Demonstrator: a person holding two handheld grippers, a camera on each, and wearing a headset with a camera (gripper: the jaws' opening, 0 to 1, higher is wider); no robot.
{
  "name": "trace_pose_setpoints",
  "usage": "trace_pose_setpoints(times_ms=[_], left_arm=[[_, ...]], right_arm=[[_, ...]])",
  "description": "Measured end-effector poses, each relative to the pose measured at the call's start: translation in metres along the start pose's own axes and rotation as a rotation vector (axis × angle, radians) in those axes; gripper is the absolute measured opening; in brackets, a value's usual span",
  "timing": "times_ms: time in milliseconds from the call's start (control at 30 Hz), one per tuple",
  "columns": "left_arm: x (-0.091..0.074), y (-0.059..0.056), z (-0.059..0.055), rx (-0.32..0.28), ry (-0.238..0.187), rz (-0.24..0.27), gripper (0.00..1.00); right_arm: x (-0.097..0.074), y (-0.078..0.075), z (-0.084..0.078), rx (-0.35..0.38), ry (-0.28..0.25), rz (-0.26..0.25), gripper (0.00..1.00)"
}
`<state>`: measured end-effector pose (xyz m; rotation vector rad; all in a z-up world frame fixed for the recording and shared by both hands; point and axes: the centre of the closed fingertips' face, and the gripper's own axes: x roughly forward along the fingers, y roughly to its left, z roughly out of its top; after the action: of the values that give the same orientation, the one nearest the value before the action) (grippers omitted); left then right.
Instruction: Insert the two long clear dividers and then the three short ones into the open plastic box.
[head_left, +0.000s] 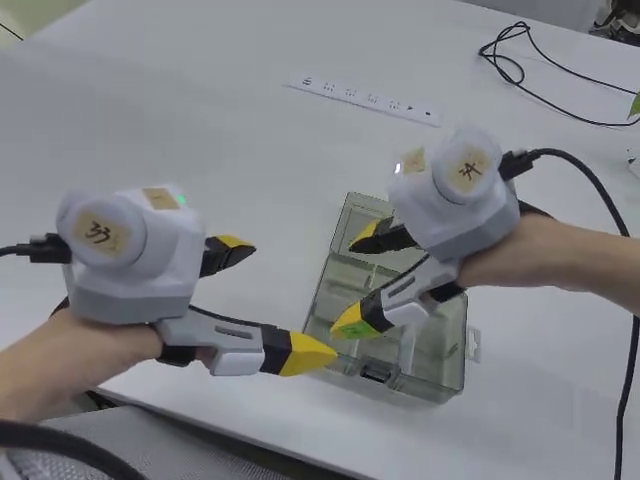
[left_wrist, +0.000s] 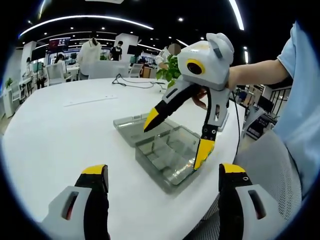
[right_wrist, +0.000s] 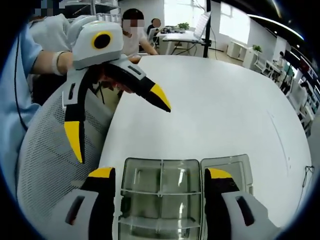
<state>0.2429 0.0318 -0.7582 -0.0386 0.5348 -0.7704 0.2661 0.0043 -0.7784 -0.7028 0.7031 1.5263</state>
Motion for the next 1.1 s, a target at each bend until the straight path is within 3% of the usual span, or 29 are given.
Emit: trace_pose_setpoints(times_ms=[167, 300, 500, 700, 1100], left_arm=[[-0.001, 0.001, 0.003, 0.001, -0.006, 0.005, 0.93], [-0.002, 0.002, 0.004, 0.003, -0.003, 0.008, 0.93], [-0.004, 0.002, 0.006, 0.007, -0.004, 0.015, 0.93], [-0.005, -0.001, 0.009, 0.011, -0.006, 0.02, 0.93], [-0.003, -0.007, 0.011, 0.015, -0.008, 0.02, 0.93]], right_arm=[[-0.006, -0.002, -0.001, 0.014, -0.074, -0.041, 1.0], [-0.012, -0.002, -0.006, 0.044, -0.096, -0.044, 1.0], [-0.027, -0.004, -0.007, 0.112, -0.165, -0.091, 1.0], [-0.048, -0.008, -0.019, 0.186, -0.22, -0.154, 1.0], [-0.095, 0.002, -0.074, 0.313, -0.23, -0.268, 0.99]])
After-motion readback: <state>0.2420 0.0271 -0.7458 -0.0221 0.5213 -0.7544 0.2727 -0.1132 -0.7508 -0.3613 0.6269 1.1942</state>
